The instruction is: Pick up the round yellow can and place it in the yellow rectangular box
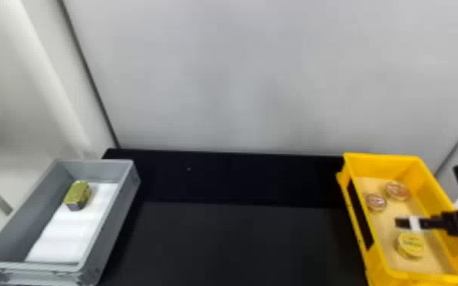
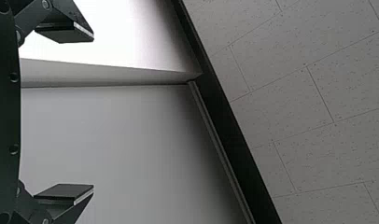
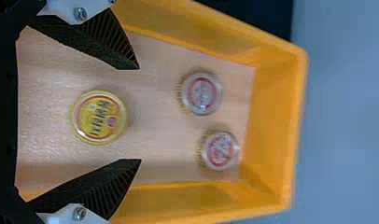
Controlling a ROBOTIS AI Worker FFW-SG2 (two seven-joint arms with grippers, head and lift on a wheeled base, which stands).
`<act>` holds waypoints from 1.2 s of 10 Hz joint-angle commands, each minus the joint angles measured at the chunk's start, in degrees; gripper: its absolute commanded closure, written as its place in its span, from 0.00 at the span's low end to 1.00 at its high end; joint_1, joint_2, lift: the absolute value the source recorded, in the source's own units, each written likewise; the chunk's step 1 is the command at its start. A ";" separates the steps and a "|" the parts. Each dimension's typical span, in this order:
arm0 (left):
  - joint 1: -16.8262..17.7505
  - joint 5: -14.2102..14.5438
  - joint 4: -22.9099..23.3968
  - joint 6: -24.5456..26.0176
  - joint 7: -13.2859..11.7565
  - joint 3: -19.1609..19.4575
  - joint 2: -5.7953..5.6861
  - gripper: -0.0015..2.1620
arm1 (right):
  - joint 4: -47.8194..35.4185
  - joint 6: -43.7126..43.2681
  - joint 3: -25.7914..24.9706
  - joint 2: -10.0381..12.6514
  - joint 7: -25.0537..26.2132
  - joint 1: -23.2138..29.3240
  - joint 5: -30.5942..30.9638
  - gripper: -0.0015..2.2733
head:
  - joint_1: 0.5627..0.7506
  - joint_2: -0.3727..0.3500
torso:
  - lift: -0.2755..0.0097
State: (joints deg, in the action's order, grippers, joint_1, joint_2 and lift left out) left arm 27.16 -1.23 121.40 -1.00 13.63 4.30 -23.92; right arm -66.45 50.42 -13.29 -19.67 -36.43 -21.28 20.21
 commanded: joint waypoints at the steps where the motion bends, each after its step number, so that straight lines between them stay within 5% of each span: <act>1: -0.45 0.00 0.24 0.29 0.00 0.45 0.00 0.06 | -17.31 3.75 0.28 0.07 2.49 1.51 0.02 0.04 | 0.53 0.59 | 0.93; 4: -1.32 0.00 0.77 0.56 0.00 1.42 0.09 0.06 | -41.12 6.04 0.28 -0.19 15.06 0.45 0.64 0.06 | 0.53 0.59 | 0.93; 7: -2.47 -0.17 1.47 1.35 0.09 2.65 0.26 0.06 | -55.98 2.08 0.90 -0.28 25.26 -0.78 4.15 0.06 | 0.53 0.59 | 0.93; 10: -2.47 -0.17 1.83 1.79 0.09 3.35 0.00 0.06 | -59.67 -11.81 6.87 -0.80 35.37 -6.84 0.46 0.06 | 0.53 0.59 | 0.93; 12: -1.94 -0.17 1.91 1.61 0.09 3.53 -0.27 0.06 | -59.84 -16.47 11.36 -3.35 38.36 -14.14 -0.77 0.06 | 0.53 0.59 | 0.93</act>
State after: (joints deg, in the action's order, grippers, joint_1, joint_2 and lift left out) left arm 24.85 -1.41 123.26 0.77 13.67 7.63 -23.96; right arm -126.24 37.25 -5.17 -21.22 0.59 -30.43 20.40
